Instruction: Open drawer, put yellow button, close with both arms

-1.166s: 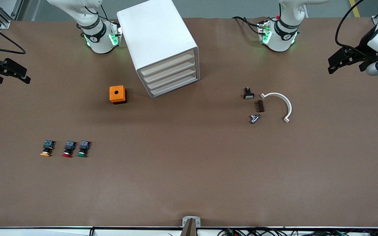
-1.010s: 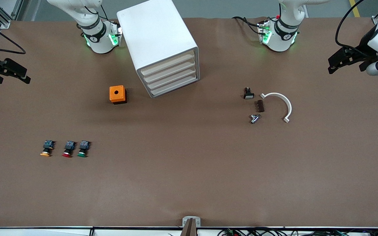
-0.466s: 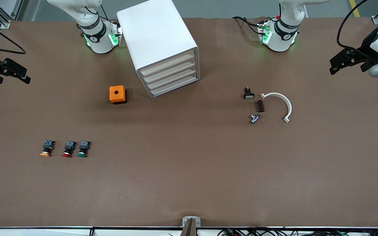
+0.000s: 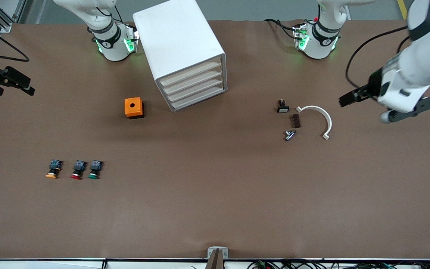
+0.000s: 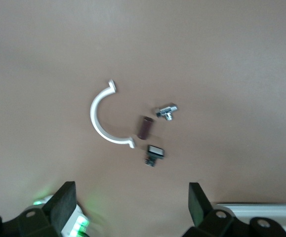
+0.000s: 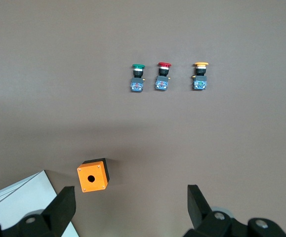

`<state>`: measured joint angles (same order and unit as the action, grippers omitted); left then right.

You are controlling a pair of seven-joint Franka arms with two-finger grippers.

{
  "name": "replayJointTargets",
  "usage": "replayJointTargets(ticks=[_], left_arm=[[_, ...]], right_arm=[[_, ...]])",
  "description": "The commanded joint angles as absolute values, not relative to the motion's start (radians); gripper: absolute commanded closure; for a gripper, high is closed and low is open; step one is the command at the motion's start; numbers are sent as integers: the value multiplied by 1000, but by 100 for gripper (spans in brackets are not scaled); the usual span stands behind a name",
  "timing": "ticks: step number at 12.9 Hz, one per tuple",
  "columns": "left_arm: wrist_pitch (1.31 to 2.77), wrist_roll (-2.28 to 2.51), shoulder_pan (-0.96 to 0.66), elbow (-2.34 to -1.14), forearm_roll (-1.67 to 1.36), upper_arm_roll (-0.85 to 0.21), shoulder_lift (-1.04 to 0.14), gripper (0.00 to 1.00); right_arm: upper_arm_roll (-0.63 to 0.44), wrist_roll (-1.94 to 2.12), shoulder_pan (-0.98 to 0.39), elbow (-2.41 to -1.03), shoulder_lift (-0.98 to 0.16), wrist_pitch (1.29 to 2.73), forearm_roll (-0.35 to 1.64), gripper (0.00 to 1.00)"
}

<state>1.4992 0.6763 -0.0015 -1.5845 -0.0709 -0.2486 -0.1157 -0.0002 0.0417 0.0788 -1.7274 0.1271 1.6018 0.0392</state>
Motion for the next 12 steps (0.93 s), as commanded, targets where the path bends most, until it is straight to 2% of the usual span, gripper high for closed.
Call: replayJointTargets(ticks=[1, 5, 12], left_arm=[[1505, 913, -5, -1554, -132, -310, -210, 0], [1587, 1235, -81, -1554, -285, -327, -331, 0], [1591, 1927, -294, -1474, -398, -328, -540, 0]], right_arm=[[0, 37, 78, -1743, 147, 1608, 37, 0], [0, 37, 78, -1743, 147, 1612, 34, 0], [0, 37, 80, -1743, 147, 1617, 18, 0]])
